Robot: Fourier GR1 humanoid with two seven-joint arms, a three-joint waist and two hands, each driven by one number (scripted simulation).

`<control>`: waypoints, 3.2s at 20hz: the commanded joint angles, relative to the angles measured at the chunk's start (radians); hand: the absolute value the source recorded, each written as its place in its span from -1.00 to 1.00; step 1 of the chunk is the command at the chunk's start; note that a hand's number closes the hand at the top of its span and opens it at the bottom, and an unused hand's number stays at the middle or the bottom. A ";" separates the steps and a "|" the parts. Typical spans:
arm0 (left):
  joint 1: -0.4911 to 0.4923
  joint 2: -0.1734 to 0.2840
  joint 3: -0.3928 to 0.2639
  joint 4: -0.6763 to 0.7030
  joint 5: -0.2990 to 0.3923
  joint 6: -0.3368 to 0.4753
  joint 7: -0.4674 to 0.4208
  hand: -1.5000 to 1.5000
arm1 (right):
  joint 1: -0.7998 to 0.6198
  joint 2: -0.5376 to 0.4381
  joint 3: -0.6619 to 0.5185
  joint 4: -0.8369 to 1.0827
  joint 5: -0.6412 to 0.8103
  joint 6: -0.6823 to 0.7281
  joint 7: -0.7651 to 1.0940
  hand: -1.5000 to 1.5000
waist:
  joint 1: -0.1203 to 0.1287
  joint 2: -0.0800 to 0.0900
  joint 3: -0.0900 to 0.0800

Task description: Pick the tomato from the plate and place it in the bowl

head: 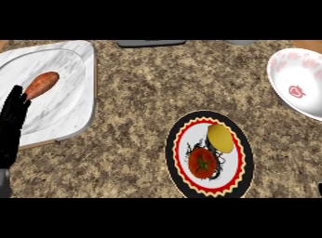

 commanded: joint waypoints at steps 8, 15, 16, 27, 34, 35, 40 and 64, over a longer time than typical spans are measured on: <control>-0.106 -0.036 -0.050 -0.003 -0.031 0.001 0.057 0.00 | 0.304 0.183 0.205 -0.399 0.585 0.297 0.303 -1.00 | 0.077 0.026 0.001; -0.123 -0.034 -0.061 -0.037 -0.031 -0.016 0.083 0.00 | 0.217 0.239 0.239 -0.412 0.745 0.678 0.518 -1.00 | 0.120 0.033 0.002; -0.119 -0.036 -0.058 0.009 -0.034 -0.032 0.044 0.00 | 0.183 0.261 0.248 -0.414 0.750 0.741 0.559 -1.00 | 0.119 0.036 0.002; -0.129 -0.023 -0.022 0.023 -0.033 -0.056 0.053 0.00 | -0.281 0.271 0.277 -0.239 0.595 1.229 0.998 -1.00 | 0.113 0.024 0.007; -0.099 -0.053 -0.016 -0.003 -0.028 -0.069 0.056 0.00 | -0.590 0.271 0.214 -0.031 0.457 1.274 1.194 -1.00 | 0.104 0.016 0.007; -0.129 -0.049 -0.028 -0.028 -0.058 -0.032 0.128 0.00 | -0.632 0.271 0.191 0.004 0.485 1.256 1.178 -1.00 | 0.102 0.015 0.008; -0.141 -0.104 -0.029 0.070 -0.103 -0.038 0.035 0.00 | -0.666 0.271 0.169 0.086 0.583 1.201 1.073 -1.00 | 0.085 0.013 0.008; -0.103 -0.167 0.063 0.007 -0.170 -0.109 0.061 0.00 | -0.639 0.271 0.146 0.340 0.519 0.965 1.048 -1.00 | 0.083 0.012 0.008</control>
